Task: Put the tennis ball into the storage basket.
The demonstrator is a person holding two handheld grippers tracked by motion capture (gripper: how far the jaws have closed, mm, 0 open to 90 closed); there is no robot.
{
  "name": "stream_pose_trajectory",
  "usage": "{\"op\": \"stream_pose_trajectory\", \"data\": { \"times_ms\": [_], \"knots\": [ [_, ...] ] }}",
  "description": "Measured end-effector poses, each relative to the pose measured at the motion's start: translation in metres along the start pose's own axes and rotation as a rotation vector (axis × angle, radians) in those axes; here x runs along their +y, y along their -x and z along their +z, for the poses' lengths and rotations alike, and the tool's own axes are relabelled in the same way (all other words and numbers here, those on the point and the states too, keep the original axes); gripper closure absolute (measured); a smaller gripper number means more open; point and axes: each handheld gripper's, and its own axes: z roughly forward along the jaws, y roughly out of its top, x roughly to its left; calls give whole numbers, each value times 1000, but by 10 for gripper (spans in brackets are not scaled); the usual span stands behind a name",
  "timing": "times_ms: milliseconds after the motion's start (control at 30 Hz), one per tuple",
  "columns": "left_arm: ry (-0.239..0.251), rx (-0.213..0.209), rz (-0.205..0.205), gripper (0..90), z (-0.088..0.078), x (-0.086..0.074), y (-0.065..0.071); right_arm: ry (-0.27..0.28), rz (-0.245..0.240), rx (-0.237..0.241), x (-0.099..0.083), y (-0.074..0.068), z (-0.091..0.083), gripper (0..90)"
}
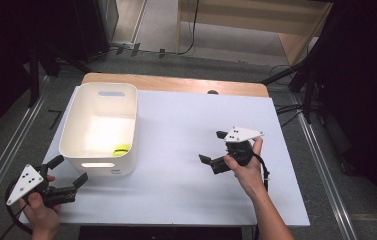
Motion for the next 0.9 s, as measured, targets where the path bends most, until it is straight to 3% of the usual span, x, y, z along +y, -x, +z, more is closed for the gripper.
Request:
{"op": "stream_pose_trajectory", "data": {
  "times_ms": [233, 333, 900],
  "knots": [
    [2, -2, -1, 2, 0, 0, 0, 30, 15, -45, -21, 3, -13, 0],
    [4, -2, -2, 1, 0, 0, 0, 61, 44, -69, -34, 8, -24, 0],
    [-4, 7, 7, 1, 1, 0, 1, 114, 106, -172, -82, 16, -57, 0]
  ]
}}
